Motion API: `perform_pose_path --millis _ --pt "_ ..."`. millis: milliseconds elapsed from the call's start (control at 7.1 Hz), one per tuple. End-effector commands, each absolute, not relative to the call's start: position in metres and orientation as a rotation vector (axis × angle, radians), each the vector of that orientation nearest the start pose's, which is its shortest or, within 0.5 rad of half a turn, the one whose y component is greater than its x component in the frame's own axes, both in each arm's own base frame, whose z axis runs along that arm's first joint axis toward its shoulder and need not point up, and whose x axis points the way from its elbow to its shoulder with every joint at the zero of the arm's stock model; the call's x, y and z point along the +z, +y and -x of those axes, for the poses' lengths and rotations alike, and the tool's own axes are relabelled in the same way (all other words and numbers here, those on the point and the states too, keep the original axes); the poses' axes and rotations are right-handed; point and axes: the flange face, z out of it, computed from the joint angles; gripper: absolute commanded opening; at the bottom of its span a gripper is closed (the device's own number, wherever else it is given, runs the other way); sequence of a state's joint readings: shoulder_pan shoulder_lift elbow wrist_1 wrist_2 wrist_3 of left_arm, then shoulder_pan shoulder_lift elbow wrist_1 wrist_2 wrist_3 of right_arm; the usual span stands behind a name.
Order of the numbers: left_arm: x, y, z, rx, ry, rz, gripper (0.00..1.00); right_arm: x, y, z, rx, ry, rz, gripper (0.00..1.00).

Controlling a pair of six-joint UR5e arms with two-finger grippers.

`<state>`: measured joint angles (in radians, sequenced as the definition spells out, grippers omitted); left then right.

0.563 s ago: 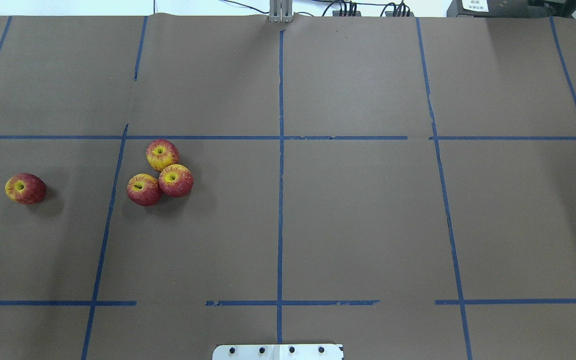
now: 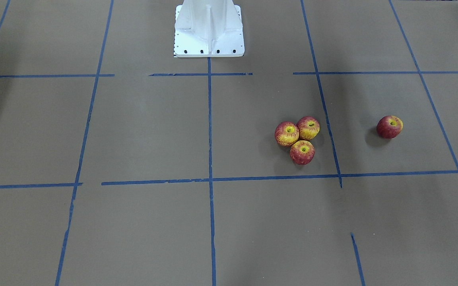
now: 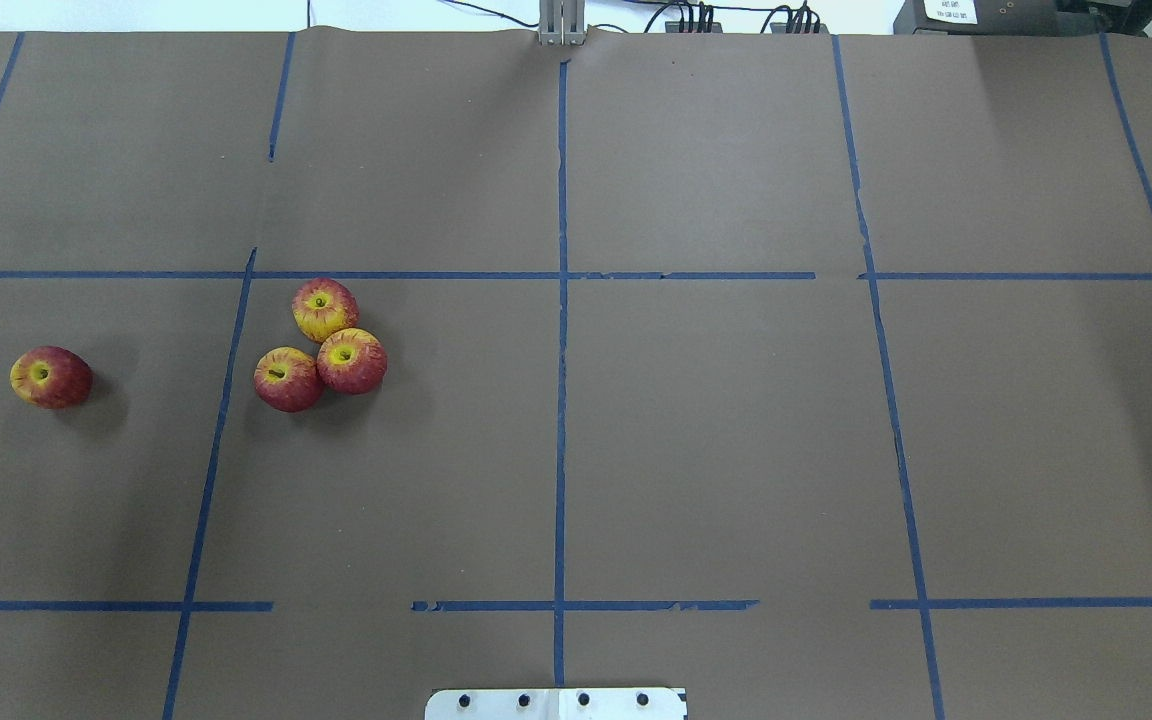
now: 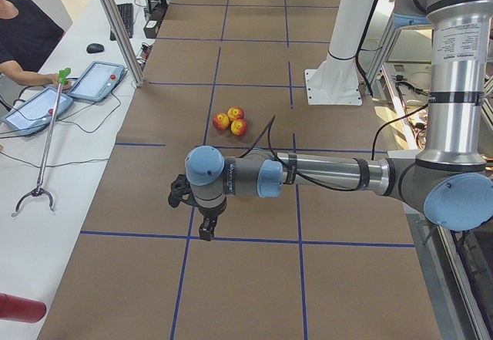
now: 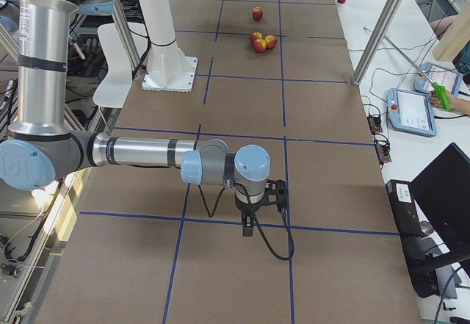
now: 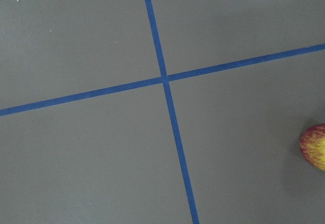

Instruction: Stack apples

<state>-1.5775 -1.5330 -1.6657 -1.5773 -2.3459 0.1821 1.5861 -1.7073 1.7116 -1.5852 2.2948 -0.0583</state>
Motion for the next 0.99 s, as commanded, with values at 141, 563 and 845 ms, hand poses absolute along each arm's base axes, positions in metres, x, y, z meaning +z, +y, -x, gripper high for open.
perform_pose_path --millis 141,563,845 --pt "0.616 -0.499 -0.003 0.111 0.778 -0.198 1.0 0.657 -0.432 -0.074 -0.037 -0.724 -0.016 1.0" --pt "0.564 -0.486 -0.154 -0.09 0.893 -0.081 1.0 0.657 -0.432 -0.074 -0.037 -0.724 -0.016 1.0" --pt "0.543 -0.482 -0.204 -0.148 0.824 -0.118 1.0 0.657 -0.432 -0.074 -0.037 -0.724 -0.016 1.0"
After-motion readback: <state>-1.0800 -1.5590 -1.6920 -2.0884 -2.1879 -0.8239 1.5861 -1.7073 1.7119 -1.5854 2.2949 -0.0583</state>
